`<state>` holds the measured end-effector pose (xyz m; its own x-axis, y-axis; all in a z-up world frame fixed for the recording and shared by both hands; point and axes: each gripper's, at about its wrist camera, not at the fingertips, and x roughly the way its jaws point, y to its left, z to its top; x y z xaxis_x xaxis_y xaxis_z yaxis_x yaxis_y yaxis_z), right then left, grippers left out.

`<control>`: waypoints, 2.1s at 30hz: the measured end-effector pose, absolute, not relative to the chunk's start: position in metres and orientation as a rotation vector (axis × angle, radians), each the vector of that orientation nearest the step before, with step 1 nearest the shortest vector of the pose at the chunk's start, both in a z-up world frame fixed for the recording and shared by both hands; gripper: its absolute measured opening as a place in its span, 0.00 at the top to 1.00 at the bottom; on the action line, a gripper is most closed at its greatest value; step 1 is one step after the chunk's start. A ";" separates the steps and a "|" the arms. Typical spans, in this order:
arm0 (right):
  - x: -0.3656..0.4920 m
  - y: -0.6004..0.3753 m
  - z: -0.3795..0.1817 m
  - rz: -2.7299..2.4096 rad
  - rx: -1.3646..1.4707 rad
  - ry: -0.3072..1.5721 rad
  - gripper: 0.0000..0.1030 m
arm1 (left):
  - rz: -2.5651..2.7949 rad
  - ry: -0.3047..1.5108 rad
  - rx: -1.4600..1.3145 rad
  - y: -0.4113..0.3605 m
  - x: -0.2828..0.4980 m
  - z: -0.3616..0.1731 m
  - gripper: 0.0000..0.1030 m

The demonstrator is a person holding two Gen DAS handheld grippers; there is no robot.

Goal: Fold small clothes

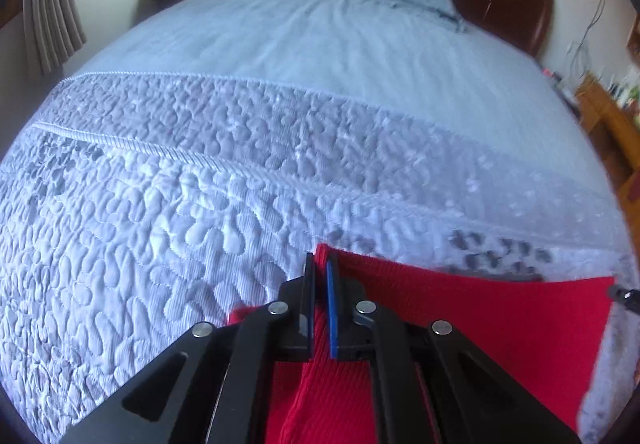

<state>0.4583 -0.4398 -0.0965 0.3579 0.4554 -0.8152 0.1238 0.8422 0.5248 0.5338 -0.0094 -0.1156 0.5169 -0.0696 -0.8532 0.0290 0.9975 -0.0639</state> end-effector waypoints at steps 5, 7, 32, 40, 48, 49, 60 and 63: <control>0.475 -0.426 -0.146 0.131 0.448 1.312 0.97 | -0.014 1.131 0.063 -0.015 0.542 -0.168 0.94; 0.474 -0.426 -0.153 0.125 0.451 1.312 0.96 | -0.024 1.117 0.093 -0.014 0.537 -0.174 0.90; 0.270 -0.407 -0.115 0.415 0.470 1.443 0.97 | -0.110 1.347 0.002 0.035 0.340 -0.148 0.67; 0.247 -0.415 -0.122 0.359 0.405 1.473 0.95 | -0.144 1.384 -0.051 0.037 0.341 -0.153 0.79; 0.245 -0.438 -0.094 0.368 0.498 1.394 0.34 | -0.176 1.394 -0.184 0.073 0.319 -0.132 0.27; 0.248 -0.442 -0.097 0.370 0.529 1.396 0.34 | -0.175 1.399 -0.215 0.077 0.321 -0.133 0.27; 0.280 -0.443 -0.142 0.393 0.654 1.438 0.44 | -0.271 1.453 -0.286 0.038 0.353 -0.159 0.36; 0.285 -0.439 -0.149 0.402 0.659 1.443 0.50 | -0.248 1.458 -0.276 0.032 0.356 -0.164 0.41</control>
<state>0.2845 -0.4393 -0.1492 0.1068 0.6234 -0.7746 0.1329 0.7631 0.6325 0.3565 0.0324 -0.1642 0.0981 -0.3304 -0.9387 -0.0010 0.9432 -0.3321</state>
